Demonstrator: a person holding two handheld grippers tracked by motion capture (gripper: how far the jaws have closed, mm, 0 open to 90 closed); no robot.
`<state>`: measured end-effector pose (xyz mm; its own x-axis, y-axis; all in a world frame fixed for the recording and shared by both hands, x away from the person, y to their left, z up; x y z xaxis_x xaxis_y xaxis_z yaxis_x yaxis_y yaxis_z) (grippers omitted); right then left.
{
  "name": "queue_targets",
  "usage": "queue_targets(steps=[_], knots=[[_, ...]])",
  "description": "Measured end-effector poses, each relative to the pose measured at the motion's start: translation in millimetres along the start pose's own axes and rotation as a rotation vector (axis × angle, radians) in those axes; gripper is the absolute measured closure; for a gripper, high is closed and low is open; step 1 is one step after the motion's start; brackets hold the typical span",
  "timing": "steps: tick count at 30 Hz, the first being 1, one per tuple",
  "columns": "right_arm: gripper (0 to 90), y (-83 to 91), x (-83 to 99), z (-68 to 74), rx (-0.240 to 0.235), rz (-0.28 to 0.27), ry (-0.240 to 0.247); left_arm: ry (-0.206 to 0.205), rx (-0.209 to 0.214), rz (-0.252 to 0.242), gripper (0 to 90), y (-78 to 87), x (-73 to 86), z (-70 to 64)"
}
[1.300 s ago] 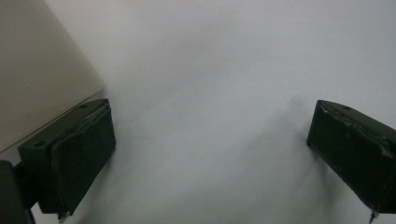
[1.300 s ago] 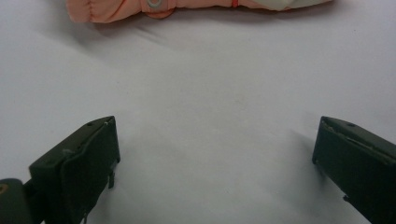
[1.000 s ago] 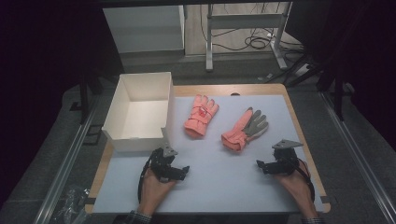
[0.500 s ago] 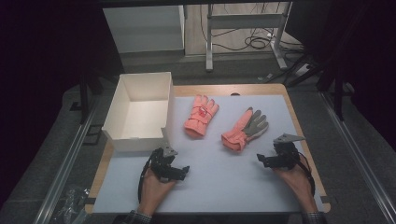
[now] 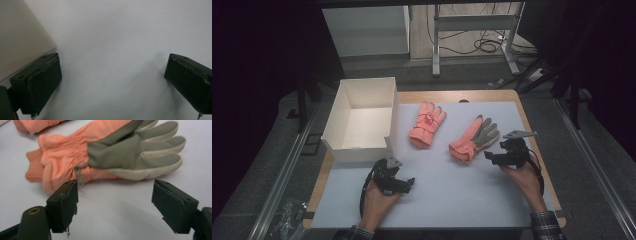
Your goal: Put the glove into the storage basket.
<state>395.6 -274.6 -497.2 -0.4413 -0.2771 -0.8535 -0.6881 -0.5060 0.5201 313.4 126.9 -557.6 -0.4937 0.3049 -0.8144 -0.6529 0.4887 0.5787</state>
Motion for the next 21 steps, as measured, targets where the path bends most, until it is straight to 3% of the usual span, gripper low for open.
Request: queue_targets(steps=[6, 13, 18, 21], knots=[[28.1, -9.9, -14.8, -4.9, 0.009, -0.007, -0.014, 0.0, 0.0, 0.0, 1.2, 0.0, 0.0, 0.0], [28.6, -29.1, -30.3, -7.4, 0.023, -0.002, -0.014, 0.0, 0.0, 0.0, 1.2, 0.0, 0.0, 0.0], [28.5, -47.9, -36.8, -5.6, 0.029, 0.011, -0.02, 0.0, 0.0, -0.001, 1.2, 0.0, 0.0, 0.0], [28.6, -61.3, -36.1, -7.1, 0.061, 0.05, -0.021, 0.0, 0.0, -0.001, 1.2, 0.0, 0.0, 0.0]])
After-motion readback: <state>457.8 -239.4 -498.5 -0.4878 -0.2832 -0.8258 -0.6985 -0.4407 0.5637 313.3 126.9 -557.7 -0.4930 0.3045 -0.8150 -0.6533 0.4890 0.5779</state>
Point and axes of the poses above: each handheld gripper's, and its own axes: y roughly backward along the jaws, x roughly out of its underside, z roughly to its left, the point moved 1 cm from there along -y, roughly forward along the jaws, and after that the axes turned 11 degrees about -z, right-handed, at the moved point
